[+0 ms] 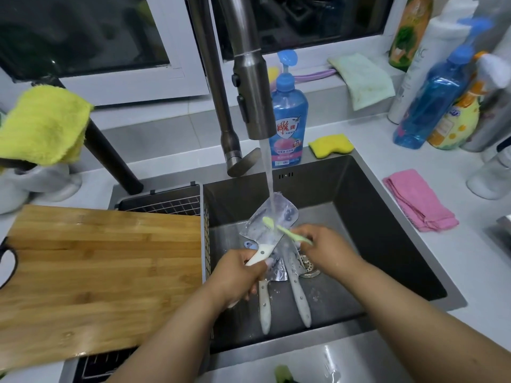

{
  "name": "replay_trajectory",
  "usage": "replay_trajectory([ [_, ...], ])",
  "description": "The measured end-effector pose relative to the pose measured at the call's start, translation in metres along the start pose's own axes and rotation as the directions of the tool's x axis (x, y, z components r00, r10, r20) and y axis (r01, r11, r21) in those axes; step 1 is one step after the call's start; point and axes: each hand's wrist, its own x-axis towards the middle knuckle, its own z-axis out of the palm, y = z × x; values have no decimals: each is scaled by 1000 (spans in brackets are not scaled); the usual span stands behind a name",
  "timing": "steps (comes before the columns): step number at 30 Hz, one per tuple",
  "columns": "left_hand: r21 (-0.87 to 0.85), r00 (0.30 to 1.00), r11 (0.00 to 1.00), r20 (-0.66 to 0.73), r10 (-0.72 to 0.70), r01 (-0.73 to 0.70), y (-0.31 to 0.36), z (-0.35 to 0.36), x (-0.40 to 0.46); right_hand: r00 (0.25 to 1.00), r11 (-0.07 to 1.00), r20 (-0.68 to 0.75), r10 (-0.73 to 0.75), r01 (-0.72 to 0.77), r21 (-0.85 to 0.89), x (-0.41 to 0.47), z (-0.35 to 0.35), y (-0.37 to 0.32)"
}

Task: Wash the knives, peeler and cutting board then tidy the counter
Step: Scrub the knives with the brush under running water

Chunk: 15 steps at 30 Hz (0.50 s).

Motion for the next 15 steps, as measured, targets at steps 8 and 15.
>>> replay_trajectory([
  [8,130,1000,992,-13,7,-5,0,3,4,988,997,137,-77,80,-10,-10,2,-14],
  [15,388,997,922,-67,25,3,7,3,1,994,993,-74,78,-84,-86,10,-25,4],
])
